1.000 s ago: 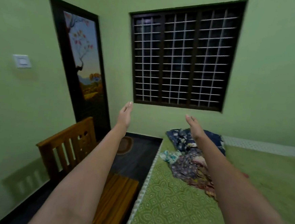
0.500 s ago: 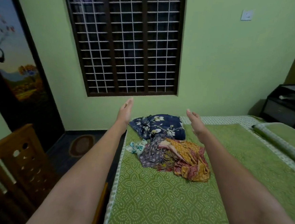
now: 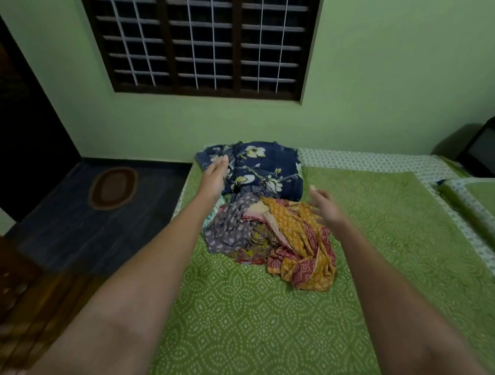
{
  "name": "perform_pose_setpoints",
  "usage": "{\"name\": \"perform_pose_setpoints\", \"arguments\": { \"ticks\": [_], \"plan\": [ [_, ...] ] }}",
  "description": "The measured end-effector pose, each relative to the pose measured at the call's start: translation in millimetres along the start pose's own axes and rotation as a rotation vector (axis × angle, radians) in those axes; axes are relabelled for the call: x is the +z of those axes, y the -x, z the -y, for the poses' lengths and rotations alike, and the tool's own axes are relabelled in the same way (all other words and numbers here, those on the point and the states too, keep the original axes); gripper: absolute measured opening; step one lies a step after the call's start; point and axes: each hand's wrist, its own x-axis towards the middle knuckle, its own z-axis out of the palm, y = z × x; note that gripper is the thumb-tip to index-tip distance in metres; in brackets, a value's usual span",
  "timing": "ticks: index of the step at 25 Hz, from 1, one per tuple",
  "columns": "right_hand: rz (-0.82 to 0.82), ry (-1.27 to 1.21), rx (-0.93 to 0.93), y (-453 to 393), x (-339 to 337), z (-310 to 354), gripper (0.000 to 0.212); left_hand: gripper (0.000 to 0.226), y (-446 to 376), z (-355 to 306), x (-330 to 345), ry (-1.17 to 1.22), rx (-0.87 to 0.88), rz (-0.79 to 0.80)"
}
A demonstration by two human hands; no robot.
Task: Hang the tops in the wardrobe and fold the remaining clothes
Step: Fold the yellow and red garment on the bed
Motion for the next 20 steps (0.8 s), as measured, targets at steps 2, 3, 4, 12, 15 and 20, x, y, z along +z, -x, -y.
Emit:
{"name": "perform_pose_setpoints", "arguments": {
  "ticks": [2,3,4,12,15,20],
  "plan": [
    [-0.022,0.049,0.081,-33.1,-5.7,-38.4,0.047,0.055,-25.0,46.1,33.5,-0.058,-0.091,0.039],
    [-0.038,0.099,0.133,-54.0,-9.0,-66.7,0.046,0.054,-37.9,75.6,52.0,-0.078,-0.16,0.064],
    [-0.039,0.171,0.189,-72.8,-11.7,-97.9,0.045,0.054,-47.9,105.7,68.8,-0.093,-0.235,0.088],
    [0.291,0.914,0.246,-175.1,-7.3,-313.2,0.063,0.046,-98.0,352.3,196.7,-0.309,-0.708,0.296],
    [0.414,1.142,0.178,-201.9,2.8,-371.1,0.086,0.047,-97.3,435.3,228.7,-0.367,-0.741,0.428],
    [0.265,1.268,0.02,-218.6,18.8,-395.5,0.04,0.039,-89.7,489.6,228.2,-0.353,-0.739,0.42]
  ]
}}
